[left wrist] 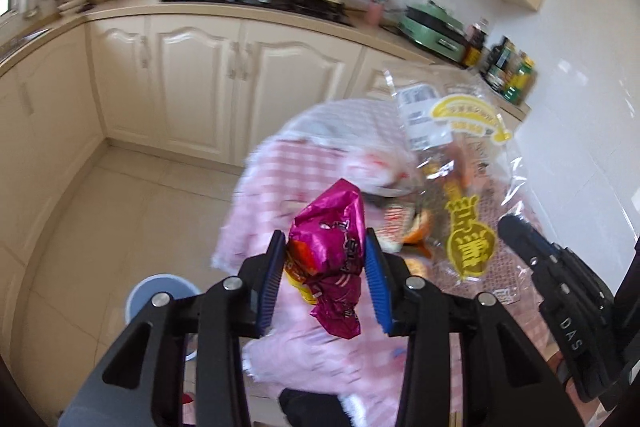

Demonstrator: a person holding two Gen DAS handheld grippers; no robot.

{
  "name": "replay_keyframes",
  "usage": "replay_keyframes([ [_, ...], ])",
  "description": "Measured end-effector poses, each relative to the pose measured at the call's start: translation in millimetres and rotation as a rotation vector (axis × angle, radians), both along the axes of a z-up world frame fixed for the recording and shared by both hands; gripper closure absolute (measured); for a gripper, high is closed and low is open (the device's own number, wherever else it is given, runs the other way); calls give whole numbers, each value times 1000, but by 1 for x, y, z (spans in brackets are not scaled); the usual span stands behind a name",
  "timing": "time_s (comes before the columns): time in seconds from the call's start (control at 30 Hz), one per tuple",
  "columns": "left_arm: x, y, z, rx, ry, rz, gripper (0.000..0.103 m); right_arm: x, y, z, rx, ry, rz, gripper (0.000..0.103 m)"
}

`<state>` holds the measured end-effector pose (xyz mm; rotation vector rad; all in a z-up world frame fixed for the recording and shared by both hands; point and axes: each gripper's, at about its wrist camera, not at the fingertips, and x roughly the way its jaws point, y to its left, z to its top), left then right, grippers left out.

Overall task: Collect trash
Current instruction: 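Carry both wrappers over the blue bin and open both tools to drop them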

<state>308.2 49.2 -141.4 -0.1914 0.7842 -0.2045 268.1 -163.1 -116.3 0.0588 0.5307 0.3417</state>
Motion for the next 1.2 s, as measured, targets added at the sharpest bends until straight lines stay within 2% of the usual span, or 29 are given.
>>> replay_keyframes([
  [0.17,-18,69,-15,15,27,119,65,8,77,-18,-13,75,161,96],
  [0.3,-28,131,-49,35,91,239,65,18,143,-49,-47,159,277,96],
  [0.4,-30,180,-84,-9,158,311,65,30,192,-86,-87,247,344,96],
  [0.5,-30,218,-123,-46,228,379,65,49,238,-142,-127,389,398,96],
  [0.7,-14,264,-196,-92,365,439,65,83,299,-250,-225,621,419,96],
  [0.77,-7,274,-218,-103,411,453,65,95,310,-279,-264,664,404,96],
  [0.9,11,289,-257,-120,488,467,65,124,320,-332,-247,777,369,94],
  [1.03,24,294,-282,-130,537,471,65,144,332,-364,-280,788,359,93],
  [1.07,27,294,-287,-133,544,471,65,150,334,-372,-270,800,363,84],
  [1.1,32,294,-293,-135,552,471,65,154,335,-378,-272,811,360,64],
  [1.13,36,293,-297,-135,558,472,65,156,337,-380,-274,809,354,52],
  [1.17,38,293,-301,-135,563,472,65,158,336,-381,-274,802,347,47],
  [1.2,42,291,-306,-133,570,469,65,160,334,-381,-276,798,340,47],
])
